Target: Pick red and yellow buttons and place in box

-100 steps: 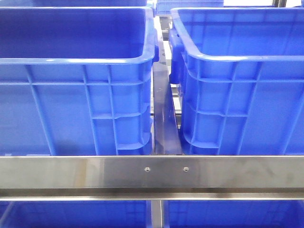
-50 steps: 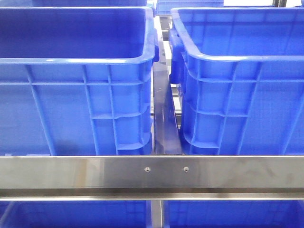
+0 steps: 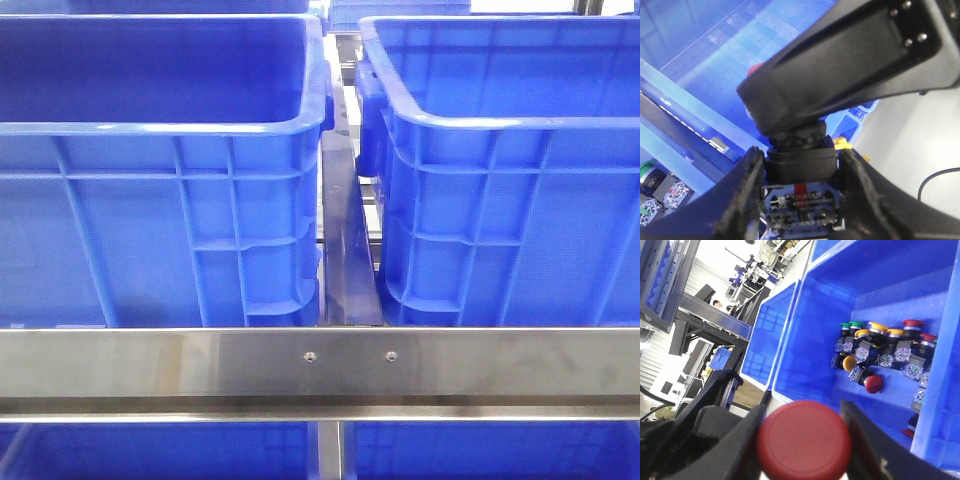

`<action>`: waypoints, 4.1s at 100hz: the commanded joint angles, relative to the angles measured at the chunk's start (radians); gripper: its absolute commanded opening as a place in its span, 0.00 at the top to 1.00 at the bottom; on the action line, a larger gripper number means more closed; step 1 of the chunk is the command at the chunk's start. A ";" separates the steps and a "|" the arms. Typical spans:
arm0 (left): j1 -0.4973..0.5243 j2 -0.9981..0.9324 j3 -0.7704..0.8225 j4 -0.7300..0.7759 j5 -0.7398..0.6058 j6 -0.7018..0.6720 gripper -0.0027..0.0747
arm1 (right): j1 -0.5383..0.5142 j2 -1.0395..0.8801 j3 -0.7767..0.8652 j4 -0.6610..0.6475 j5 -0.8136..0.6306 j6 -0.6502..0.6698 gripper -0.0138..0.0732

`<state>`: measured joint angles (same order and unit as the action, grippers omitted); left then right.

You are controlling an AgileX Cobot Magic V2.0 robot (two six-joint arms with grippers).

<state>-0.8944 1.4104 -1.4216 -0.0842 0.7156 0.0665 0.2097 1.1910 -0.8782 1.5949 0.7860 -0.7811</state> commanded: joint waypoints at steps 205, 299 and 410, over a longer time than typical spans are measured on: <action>0.854 -0.922 0.665 -0.006 -0.127 -0.083 0.81 | 0.001 -0.025 -0.033 0.063 -0.453 -0.369 0.65; 0.854 -0.922 0.667 -0.008 -0.111 -0.081 0.99 | 0.001 0.275 -0.208 -0.060 -1.027 -0.654 0.65; 0.854 -0.922 0.667 -0.008 -0.111 -0.081 0.99 | 0.001 0.775 -0.541 -0.061 -1.123 -0.646 0.65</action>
<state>-0.0424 0.4829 -0.7279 -0.0837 0.6713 -0.0114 0.2127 2.0064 -1.3918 1.5586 -0.3323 -1.4249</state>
